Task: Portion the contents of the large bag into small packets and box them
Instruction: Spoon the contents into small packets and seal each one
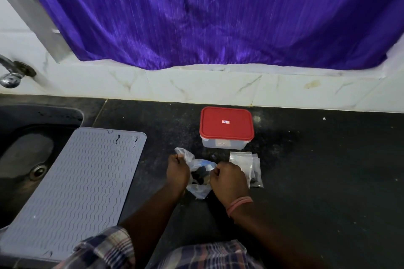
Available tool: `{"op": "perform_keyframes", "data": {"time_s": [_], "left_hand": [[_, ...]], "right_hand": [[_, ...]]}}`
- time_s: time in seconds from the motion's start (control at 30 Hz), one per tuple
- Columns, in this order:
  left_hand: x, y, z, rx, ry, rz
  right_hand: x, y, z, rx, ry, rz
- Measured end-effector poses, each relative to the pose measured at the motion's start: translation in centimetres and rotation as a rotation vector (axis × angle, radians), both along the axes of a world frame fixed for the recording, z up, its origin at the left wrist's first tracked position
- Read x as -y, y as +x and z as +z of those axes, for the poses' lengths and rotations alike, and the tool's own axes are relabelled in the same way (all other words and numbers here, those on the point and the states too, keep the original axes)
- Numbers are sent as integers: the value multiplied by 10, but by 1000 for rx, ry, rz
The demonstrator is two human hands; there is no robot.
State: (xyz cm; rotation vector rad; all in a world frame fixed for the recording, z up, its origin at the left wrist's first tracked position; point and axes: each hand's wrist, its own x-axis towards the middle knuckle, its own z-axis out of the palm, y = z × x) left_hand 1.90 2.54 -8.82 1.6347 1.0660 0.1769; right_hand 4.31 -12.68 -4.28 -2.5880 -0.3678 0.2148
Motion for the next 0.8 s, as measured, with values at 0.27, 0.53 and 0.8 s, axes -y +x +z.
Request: {"op": "perform_keyframes", "data": {"time_s": [0.27, 0.53, 0.8], "left_hand": [[-4, 1, -2, 39, -165, 65], [-20, 7, -40, 114, -261, 48], [-19, 3, -22, 93, -265, -60]], "right_hand": [[7, -3, -17, -25, 120, -115], [8, -10, -33, -4, 149, -96], [2, -9, -31, -14, 197, -114]]}}
